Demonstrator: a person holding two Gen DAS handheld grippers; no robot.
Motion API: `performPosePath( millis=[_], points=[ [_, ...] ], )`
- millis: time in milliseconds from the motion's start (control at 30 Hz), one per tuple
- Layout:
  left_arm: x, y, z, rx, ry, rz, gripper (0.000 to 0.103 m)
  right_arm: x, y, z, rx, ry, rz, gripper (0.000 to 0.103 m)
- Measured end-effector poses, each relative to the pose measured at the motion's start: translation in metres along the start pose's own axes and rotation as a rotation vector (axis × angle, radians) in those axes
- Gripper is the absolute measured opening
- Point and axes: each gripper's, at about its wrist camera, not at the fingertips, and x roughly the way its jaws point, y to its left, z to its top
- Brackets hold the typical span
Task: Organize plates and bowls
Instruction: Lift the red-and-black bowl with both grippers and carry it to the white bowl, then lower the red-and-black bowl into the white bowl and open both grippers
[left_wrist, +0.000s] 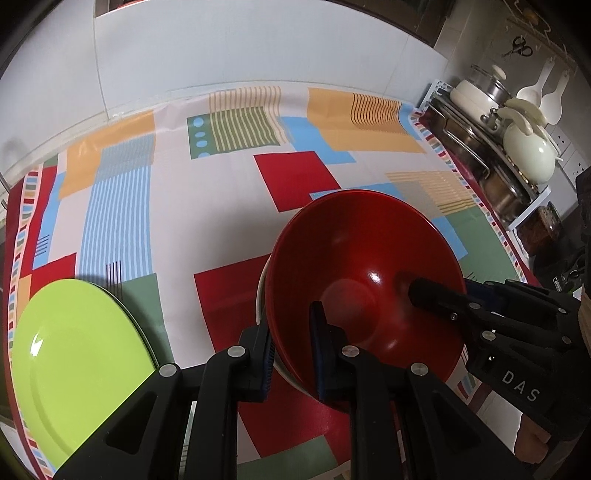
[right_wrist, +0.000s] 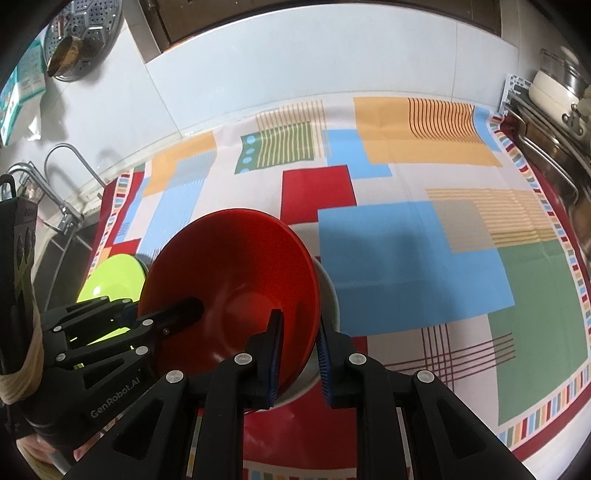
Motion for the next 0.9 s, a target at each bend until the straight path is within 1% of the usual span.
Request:
performPosePath(
  millis=[233,333,400,533,600,667,700,733,767,833,900],
  points=[
    [0.002,-0.002,-0.002,0.014,0.002,0.002,0.018,0.006,-0.002,-0.007,0.005,0.019,-0.003,0.019],
    [0.002,-0.004,-0.002,0.022,0.002,0.005,0.018,0.005,-0.001,-0.008,0.004,0.012,-0.004,0.019],
    [0.002,-0.004,-0.003,0.033,0.002,0.006,0.021,0.005,-0.001,-0.008,0.000,0.008,-0.008,0.019],
    [0.000,-0.004,-0.003,0.044,0.001,0.003,0.023,0.003,0.002,-0.010,-0.011,-0.001,-0.017,0.019],
    [-0.001,-0.005,-0.003,0.046,0.002,-0.006,0.026,0.003,0.003,-0.011,-0.019,-0.005,-0.023,0.019],
    [-0.003,-0.006,-0.003,0.048,0.000,-0.015,0.032,0.002,0.003,-0.012,-0.026,-0.008,-0.026,0.019],
    [-0.005,-0.006,-0.003,0.052,-0.004,-0.014,0.038,0.001,0.004,-0.012,-0.031,-0.010,-0.031,0.020],
    [-0.008,-0.007,-0.003,0.063,-0.019,0.005,0.043,0.000,0.005,-0.012,-0.038,-0.014,-0.037,0.021],
    [-0.011,-0.009,-0.003,0.077,-0.036,0.026,0.049,-0.001,0.005,-0.012,-0.042,-0.019,-0.042,0.023],
    [-0.015,-0.011,-0.003,0.096,-0.061,0.050,0.049,-0.005,0.005,-0.012,-0.046,-0.041,-0.057,0.035],
    [-0.018,-0.011,-0.001,0.103,-0.069,0.054,0.052,-0.009,0.005,-0.012,-0.052,-0.062,-0.067,0.036]
  ],
)
